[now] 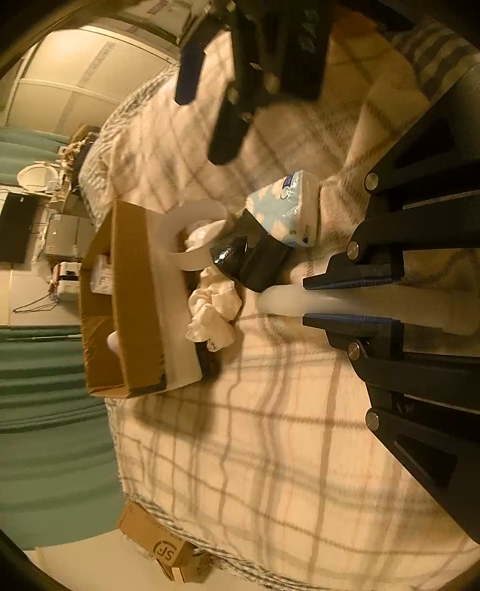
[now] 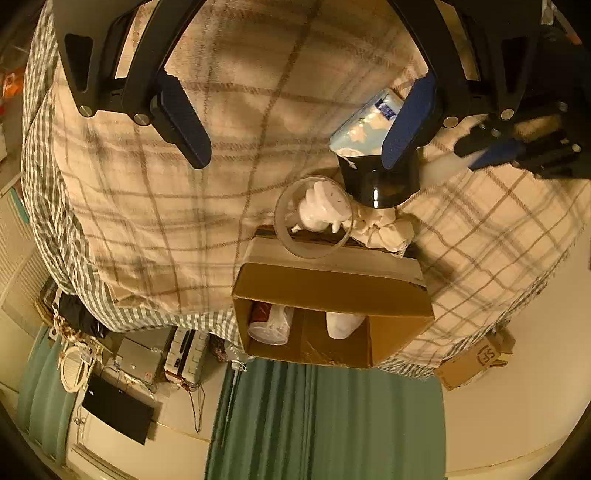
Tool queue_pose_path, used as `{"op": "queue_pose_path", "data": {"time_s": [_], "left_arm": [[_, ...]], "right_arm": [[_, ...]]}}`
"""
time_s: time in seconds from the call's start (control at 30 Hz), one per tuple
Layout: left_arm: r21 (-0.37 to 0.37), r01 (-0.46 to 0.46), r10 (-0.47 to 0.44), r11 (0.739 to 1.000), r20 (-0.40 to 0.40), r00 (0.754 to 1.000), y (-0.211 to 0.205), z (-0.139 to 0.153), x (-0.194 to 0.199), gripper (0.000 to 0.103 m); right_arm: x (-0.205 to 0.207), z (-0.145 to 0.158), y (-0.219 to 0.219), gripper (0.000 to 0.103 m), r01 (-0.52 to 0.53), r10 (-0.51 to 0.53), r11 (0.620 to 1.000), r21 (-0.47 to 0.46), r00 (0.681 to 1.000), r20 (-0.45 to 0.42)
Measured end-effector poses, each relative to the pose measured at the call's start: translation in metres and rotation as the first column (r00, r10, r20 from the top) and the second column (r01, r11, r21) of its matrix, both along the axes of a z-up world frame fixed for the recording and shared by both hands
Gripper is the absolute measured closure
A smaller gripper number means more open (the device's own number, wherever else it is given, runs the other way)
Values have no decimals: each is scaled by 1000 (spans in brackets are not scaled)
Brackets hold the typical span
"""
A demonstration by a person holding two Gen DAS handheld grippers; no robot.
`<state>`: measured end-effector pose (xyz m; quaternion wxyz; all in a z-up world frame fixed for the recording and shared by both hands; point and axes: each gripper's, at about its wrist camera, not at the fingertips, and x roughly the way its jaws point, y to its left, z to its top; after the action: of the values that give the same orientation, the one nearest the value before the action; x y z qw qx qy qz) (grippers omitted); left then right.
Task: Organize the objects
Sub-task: 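Grasp the white foam tube with the left gripper, then grasp the black cup with the right gripper while the left holds the tube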
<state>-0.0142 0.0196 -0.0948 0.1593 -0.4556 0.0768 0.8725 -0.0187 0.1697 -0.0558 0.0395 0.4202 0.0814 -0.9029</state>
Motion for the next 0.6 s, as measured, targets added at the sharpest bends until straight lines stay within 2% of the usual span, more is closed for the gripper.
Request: {"op": "queue_pose_path", "data": {"time_s": [0.37, 0.6], "left_arm": [[34, -64, 66, 997, -59, 996, -31, 29, 3, 91], [30, -100, 103, 995, -122, 987, -35, 42, -22, 91]], "right_arm": [[3, 3, -9, 9, -13, 13, 1000, 28, 1000, -13], [-3, 11, -27, 9, -69, 70, 997, 39, 997, -19]]}}
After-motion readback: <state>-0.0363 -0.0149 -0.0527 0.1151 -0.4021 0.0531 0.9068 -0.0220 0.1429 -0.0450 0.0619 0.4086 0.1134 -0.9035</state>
